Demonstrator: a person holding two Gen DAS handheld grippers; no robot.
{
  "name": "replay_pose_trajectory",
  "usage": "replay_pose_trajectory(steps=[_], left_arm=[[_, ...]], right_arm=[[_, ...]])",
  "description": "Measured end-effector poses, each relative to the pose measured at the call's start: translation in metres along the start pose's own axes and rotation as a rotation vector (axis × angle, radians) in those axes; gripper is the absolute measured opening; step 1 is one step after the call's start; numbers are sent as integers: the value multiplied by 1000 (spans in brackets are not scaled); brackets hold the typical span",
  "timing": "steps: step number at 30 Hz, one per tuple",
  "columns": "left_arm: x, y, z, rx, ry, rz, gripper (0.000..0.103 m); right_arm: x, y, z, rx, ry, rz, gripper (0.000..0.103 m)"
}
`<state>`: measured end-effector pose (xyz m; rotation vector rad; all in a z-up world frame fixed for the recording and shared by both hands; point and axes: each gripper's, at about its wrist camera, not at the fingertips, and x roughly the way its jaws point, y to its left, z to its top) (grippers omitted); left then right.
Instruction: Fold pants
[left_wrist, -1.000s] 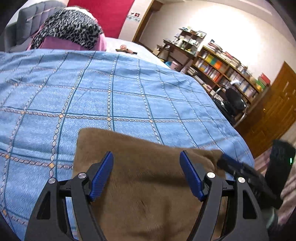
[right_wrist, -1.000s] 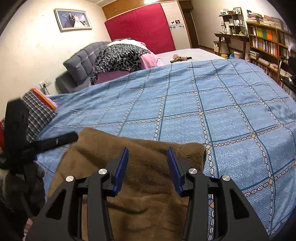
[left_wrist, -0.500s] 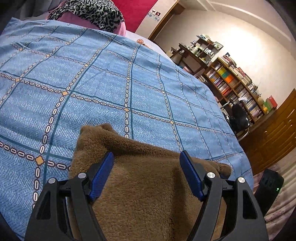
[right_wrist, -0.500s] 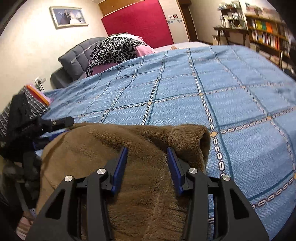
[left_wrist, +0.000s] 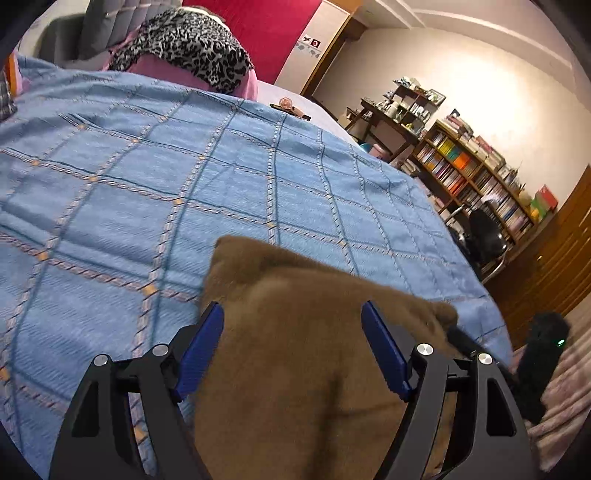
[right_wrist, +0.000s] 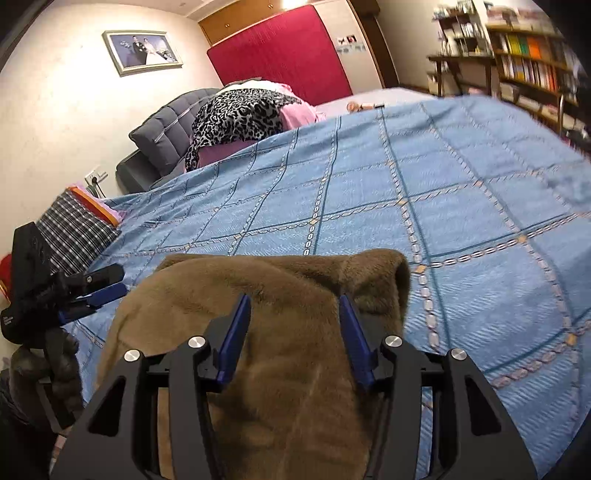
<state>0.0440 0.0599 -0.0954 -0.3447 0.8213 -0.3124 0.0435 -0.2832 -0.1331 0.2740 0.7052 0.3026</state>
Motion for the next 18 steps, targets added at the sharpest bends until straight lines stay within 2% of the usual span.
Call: replay_pose_trajectory(steps=[6,8,11,15,18], left_arm=[[0,12,-24,-10,35,32,76],[7,17,-28,-26,51,42,77],[13,25,-36,-57,51,46,85],[12,28,-39,-68,58,35,85],[4,24,-36,-33,61,32,84]], right_arm=[[-11,6,-26,-96,22,-53,51],[-6,1,-32,-93,29,-59,51],[-3,-1,-37,-97,15,-64,52],[-9,-2,-34,-93,25,-57,53],[-21,-9,-29,-64,10,-86,64]])
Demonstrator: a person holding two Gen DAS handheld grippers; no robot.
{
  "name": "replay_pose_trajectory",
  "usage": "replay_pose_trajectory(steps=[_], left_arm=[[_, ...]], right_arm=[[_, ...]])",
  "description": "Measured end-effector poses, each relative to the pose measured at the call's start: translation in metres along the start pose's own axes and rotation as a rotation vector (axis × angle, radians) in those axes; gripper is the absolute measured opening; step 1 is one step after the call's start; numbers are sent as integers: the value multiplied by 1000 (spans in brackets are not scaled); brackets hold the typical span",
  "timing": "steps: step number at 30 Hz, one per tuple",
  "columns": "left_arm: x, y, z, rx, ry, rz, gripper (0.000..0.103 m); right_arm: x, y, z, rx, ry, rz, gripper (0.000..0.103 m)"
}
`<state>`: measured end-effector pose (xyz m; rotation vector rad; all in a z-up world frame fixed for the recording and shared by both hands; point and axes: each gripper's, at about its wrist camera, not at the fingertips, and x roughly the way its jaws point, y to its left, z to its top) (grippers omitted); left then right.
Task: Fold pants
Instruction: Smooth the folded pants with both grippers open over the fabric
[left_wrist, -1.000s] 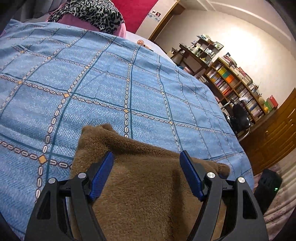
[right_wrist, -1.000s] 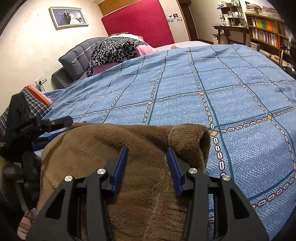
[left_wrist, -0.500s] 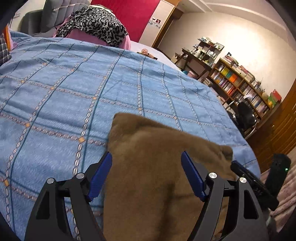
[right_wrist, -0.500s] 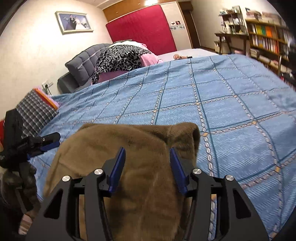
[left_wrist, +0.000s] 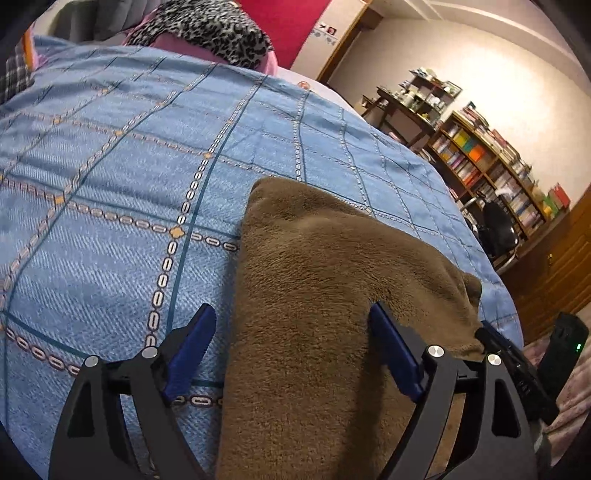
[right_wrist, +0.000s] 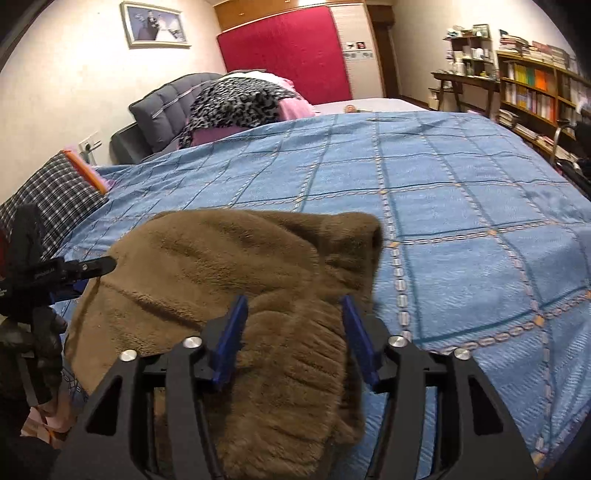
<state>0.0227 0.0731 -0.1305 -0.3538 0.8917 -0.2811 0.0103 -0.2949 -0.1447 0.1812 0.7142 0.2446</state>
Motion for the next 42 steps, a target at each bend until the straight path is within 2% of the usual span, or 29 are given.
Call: replay_pose_trajectory(steps=[5,11,16,18,29,42], left_arm=[[-9,2,3,-2,20,-42,84],[-5,-1,0,23,63,-52,84],[4,-1,-3,20,102,-43,88],[5,1,-4,15,106,-48,89],[12,-1,-3,47,121,-28,91],[13,-3,-2,72,129,-28,91]], right_arm=[[-13,-20,-1,72,20,22,64],[-4,-37,-5,220,88,144,68],[8,-46,-10,272,129,150,91],[13,-52,-14,304,146,169,93],[28,-65,-22,405,229,271,95],[36,-44,-22,370,294,313,95]])
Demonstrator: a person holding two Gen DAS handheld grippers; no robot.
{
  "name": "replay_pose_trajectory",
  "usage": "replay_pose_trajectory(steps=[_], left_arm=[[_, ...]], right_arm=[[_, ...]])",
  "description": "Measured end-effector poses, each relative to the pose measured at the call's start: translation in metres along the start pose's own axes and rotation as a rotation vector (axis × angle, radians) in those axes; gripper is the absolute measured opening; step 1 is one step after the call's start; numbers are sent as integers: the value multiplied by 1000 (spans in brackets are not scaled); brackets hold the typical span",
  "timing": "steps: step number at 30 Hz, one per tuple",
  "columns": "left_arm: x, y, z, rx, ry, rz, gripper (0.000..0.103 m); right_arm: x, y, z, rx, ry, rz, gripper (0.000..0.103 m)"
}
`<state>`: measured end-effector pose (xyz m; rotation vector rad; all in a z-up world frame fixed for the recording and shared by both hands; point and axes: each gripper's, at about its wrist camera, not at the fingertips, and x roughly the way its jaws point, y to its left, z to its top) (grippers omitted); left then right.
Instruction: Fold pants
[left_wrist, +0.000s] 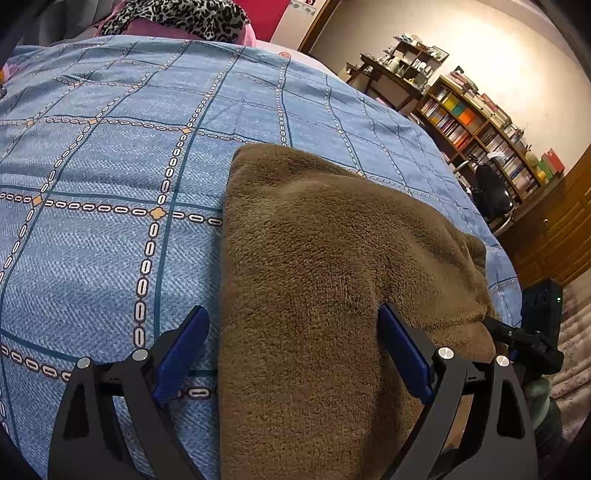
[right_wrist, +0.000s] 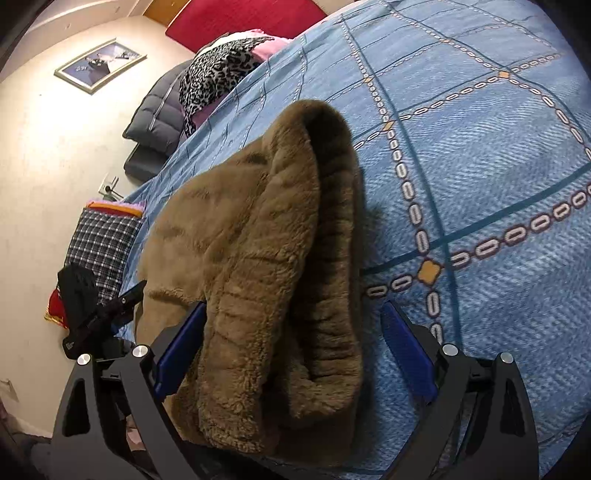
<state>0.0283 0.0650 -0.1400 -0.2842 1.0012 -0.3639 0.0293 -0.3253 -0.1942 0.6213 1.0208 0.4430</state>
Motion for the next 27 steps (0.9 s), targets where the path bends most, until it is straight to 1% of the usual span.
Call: replay_pose_trajectory(steps=[3,8,9,10,12,13,17,21,27], left_arm=[[1,0,1,3,8,-14,91],[7,5,2,-26,37,-73,91],[8,6,3,-30,42,-84,91],[10,8,4,-41,52,-105,91],[14,11,5,-66,72,-140,91],[14,12,5,-70,75,-143,91],[15,7,6,-53,75,-143,91],[16,-1,5,-31,74,-115,90],[11,-15,2,18,57,-57,78]], right_arm=[[2,0,2,14,3,10,95],[3,1,3,15,10,15,93],[3,1,3,15,11,19,91],[3,1,3,18,14,27,84],[5,0,4,32,23,51,80],[5,0,4,31,22,50,79],[5,-1,4,25,18,48,78],[3,-3,3,23,14,50,76],[0,-5,-2,22,6,54,73]])
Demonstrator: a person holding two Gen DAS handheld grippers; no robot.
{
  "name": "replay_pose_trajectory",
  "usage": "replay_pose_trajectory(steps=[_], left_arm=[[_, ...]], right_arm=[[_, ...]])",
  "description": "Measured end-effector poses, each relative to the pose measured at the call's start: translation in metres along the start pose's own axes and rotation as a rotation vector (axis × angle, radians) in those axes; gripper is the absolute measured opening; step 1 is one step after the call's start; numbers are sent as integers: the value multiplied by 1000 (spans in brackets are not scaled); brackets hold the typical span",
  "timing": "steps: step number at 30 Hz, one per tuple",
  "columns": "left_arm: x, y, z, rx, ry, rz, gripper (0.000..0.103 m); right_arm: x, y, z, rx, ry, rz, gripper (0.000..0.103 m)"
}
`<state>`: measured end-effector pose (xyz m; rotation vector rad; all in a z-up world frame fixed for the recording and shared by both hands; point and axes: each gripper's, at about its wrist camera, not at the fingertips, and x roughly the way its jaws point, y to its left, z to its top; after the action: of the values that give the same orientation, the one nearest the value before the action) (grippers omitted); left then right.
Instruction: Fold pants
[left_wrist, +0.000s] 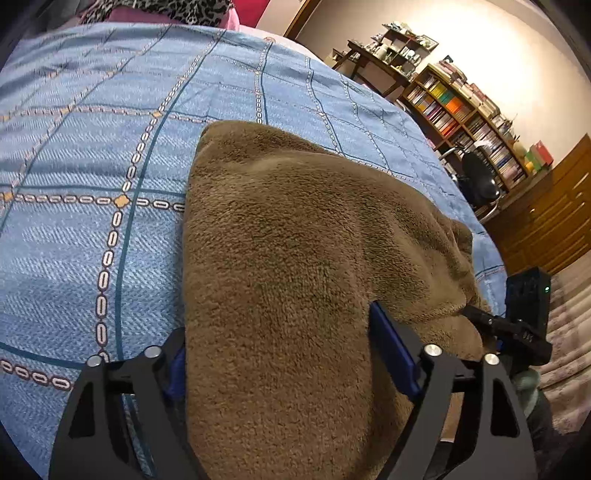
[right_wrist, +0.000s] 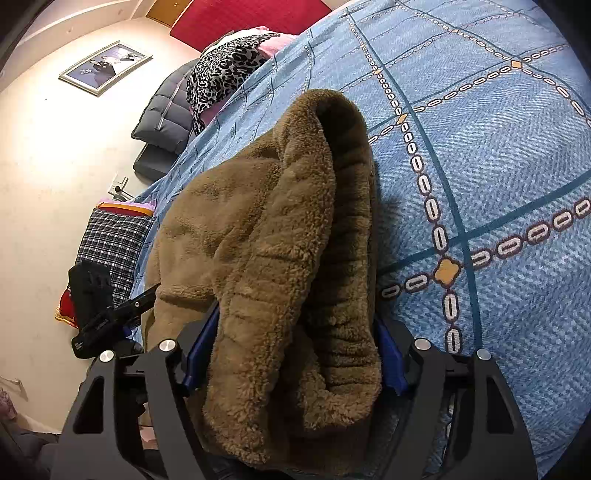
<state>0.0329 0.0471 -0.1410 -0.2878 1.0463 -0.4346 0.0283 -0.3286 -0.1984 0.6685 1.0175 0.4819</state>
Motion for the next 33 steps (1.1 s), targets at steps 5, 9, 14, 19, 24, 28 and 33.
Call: replay_pose_trajectory(steps=[5,9,14,19,24,28,33], left_arm=[[-1,-17,-2,63,-20,75,73],[-2,-22,-4,81,-28,100,68],[-7,-24,-2,86,-52,102,57],[-16,-24,5,67,-69,76,52],[-21,-30,21,67,-99,56,51],[-16,-41,49,85,-127,58,51],[4,-55,96,108,-159,49,51]], right_arm=[[-3,-2,-2,1,-4,0,72],[-4,-2,-3,0,-7,1,69],[-10,7,-2,-28,-21,-10,58],[-23,22,6,-58,-50,-8,52],[-33,33,26,-94,-104,-6,52],[-36,35,56,-114,-145,-12,52],[-34,30,104,-134,-194,-35,52]])
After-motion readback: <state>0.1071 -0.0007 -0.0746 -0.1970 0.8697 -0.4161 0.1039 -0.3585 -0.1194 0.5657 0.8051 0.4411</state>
